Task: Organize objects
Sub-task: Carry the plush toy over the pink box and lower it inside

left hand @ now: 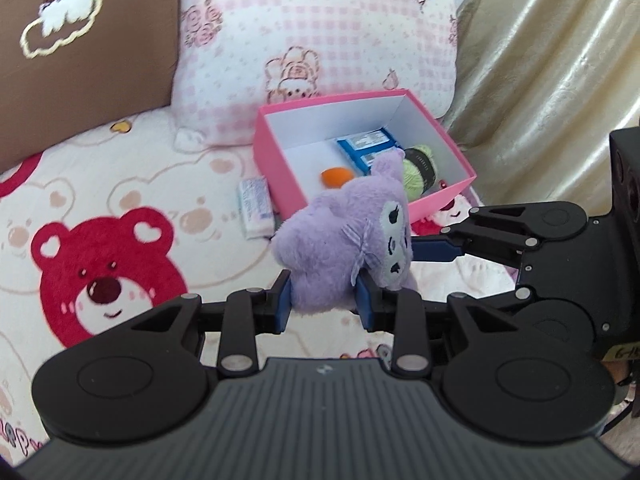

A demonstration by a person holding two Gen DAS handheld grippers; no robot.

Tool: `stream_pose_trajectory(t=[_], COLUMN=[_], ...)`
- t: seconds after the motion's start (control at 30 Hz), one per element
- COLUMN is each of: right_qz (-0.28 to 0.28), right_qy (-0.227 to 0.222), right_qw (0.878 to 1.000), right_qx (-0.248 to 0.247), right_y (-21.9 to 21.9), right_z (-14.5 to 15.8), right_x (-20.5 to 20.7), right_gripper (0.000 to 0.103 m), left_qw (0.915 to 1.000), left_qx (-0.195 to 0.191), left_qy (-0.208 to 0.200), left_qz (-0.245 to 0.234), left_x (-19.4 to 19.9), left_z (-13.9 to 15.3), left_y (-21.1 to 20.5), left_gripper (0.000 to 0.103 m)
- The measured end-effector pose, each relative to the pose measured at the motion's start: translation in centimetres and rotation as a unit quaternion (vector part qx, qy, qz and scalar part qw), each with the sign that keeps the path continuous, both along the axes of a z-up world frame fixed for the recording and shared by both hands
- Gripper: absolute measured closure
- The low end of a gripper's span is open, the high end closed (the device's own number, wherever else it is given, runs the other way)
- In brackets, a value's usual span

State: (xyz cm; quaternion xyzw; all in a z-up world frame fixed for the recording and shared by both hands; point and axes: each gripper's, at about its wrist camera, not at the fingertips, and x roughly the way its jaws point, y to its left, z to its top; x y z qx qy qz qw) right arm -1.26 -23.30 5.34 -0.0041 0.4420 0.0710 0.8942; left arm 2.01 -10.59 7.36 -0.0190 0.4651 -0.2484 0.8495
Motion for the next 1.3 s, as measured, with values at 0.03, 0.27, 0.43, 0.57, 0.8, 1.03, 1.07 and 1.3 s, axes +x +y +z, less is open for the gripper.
stream_pose_trajectory(t=[0.03, 0.27, 0.43, 0.57, 0.8, 1.03, 1.07, 1.3], right_qz=[-0.003, -0.007, -0.009, -0.019, -0.039, -0.047, -0.049, -0.050], right_qy=[-0.003, -0.021, -0.041, -0.052, -0.043, -0.023, -0.017, 0.005], right_qw=[1.000, 0.999, 0.997, 0.996, 0.996, 0.996, 0.996, 0.996], right_qx=[-0.003, -0.046, -0.068, -0.073, -0.061, -0.072, -0.071, -0.079], right_y=[-0.3, -2.3, -4.1, -5.9, -9.4, -12.4, -12.9, -15.4], right_z=[0.2, 1.3, 2.5, 3.1, 2.0, -1.7, -2.2, -5.7], right_x=[0.0, 0.4, 1.4, 2.9, 6.2, 9.2, 9.6, 12.6], right_gripper=[0.051, 0.051, 0.052, 0.052, 0.053, 0.054, 0.054, 0.054], left_qw=[1.0000, 0.9998, 0.9993, 0.9989, 0.9988, 0.9979, 0.9981, 0.9964], left_qx=[0.000, -0.020, -0.036, -0.045, -0.048, -0.054, -0.050, -0.045], left_qy=[-0.002, -0.001, -0.009, -0.017, -0.005, 0.031, 0.032, 0.060], left_qz=[-0.003, -0.005, -0.004, -0.001, 0.007, 0.019, 0.019, 0.039], left_x=[0.2, 2.1, 4.4, 6.7, 11.2, 15.7, 16.2, 20.2], left_z=[0.1, 0.5, 1.3, 1.7, 0.2, -3.5, -4.0, -7.4], left_y=[-0.4, -2.6, -3.9, -5.1, -7.7, -10.5, -11.0, -13.2], left_gripper=[0.073, 0.073, 0.072, 0.071, 0.071, 0.072, 0.072, 0.072])
